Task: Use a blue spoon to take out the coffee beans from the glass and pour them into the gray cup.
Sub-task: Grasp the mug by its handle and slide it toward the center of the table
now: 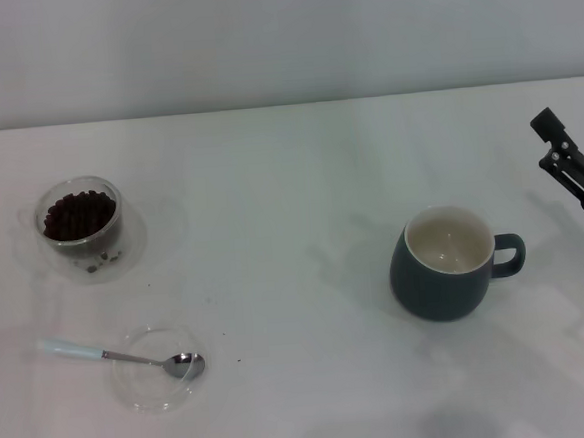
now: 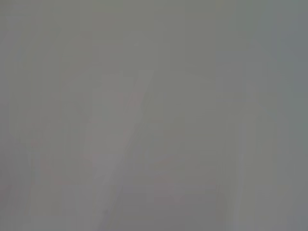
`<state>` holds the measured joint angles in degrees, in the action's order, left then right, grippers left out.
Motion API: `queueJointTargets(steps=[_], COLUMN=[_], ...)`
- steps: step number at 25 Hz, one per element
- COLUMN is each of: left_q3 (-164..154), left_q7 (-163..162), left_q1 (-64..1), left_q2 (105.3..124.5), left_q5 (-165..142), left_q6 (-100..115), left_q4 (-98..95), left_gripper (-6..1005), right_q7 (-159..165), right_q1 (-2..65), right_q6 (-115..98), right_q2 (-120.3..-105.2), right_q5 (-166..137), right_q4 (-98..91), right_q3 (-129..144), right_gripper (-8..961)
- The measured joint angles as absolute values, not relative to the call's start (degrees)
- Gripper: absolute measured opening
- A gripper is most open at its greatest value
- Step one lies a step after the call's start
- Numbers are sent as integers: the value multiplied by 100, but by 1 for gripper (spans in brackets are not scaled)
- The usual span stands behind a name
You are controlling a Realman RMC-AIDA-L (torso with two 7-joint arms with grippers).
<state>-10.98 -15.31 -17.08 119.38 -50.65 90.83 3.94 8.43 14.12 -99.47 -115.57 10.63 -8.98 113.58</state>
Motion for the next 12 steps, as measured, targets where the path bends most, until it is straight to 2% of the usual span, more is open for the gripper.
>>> queueJointTargets(steps=[12], left_q3=[-1098], left_q7=[-1496], left_q1=[-1680], left_q2=[11922], left_q5=[-5067], left_q6=[9043], left_q4=[358], left_gripper=[800], right_q7=[821], right_q1=[1450], right_q6=[-9815], right_q2=[-11557], right_q5=[1072], right_q4=[-963], right_q3=[11355], right_gripper=[870])
